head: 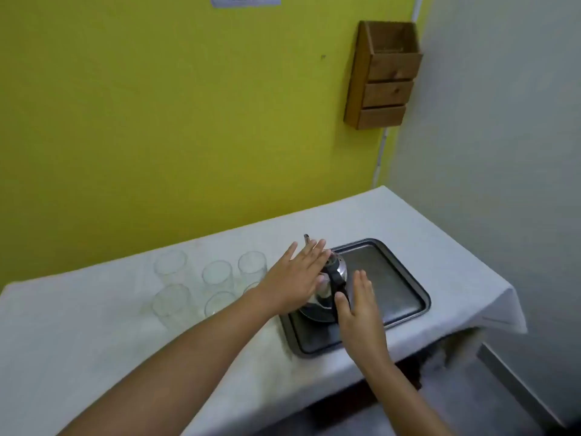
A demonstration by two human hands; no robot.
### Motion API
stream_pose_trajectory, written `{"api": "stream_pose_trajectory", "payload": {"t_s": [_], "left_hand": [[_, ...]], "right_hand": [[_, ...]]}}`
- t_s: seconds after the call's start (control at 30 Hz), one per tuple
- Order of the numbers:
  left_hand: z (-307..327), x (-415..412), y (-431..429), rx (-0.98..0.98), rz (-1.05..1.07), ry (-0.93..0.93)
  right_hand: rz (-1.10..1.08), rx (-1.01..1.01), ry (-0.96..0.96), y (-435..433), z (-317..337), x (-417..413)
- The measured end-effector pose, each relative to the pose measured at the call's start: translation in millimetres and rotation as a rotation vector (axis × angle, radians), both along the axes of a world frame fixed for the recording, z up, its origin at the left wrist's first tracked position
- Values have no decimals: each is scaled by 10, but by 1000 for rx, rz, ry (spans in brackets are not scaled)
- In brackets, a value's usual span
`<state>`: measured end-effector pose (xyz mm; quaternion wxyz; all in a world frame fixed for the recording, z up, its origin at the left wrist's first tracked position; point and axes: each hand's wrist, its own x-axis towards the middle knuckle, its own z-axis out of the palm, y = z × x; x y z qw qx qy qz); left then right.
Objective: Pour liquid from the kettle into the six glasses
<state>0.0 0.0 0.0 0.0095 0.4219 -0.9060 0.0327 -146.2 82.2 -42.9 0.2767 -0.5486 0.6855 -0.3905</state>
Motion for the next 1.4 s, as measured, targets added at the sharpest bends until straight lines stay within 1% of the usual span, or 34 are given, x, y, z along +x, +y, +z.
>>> {"api": "stream_pose_trajectory", "payload": {"t_s": [0.1,0.13,0.27,0.33,0.4,0.63,0.8,0.93,1.03,1.27,1.4], "left_hand": [[-98,-65,-76,6,-31,16],[-165,-67,-105,8,-36,16],[-226,-58,-148,21,-66,57],[-224,-48,-160,52,-72,80],[-215,-46,-154,48,-85,99],[-267,-69,-160,69,-67,142],[-310,-240,-113,61,-7,171],[-317,-494,-39,55,111,189],[-335,-609,9,62,170,228],[-335,-631,29,39,205,252],[-354,-683,52,9,238,235]], "right_hand": [[3,41,-1,-15,-137,35],[1,36,-30,-4,-163,78],[-132,-51,-186,-48,-200,148],[-178,-31,-288,-69,-194,174],[-203,-18,-321,-95,-180,173],[-100,52,-303,-155,-195,9],[-91,52,-239,-226,-228,-262],[-84,26,-212,-315,-258,-468],[-60,20,-240,-335,-271,-516],[-70,12,-227,-487,-285,-490],[-41,-29,-150,-544,-312,-551]]}}
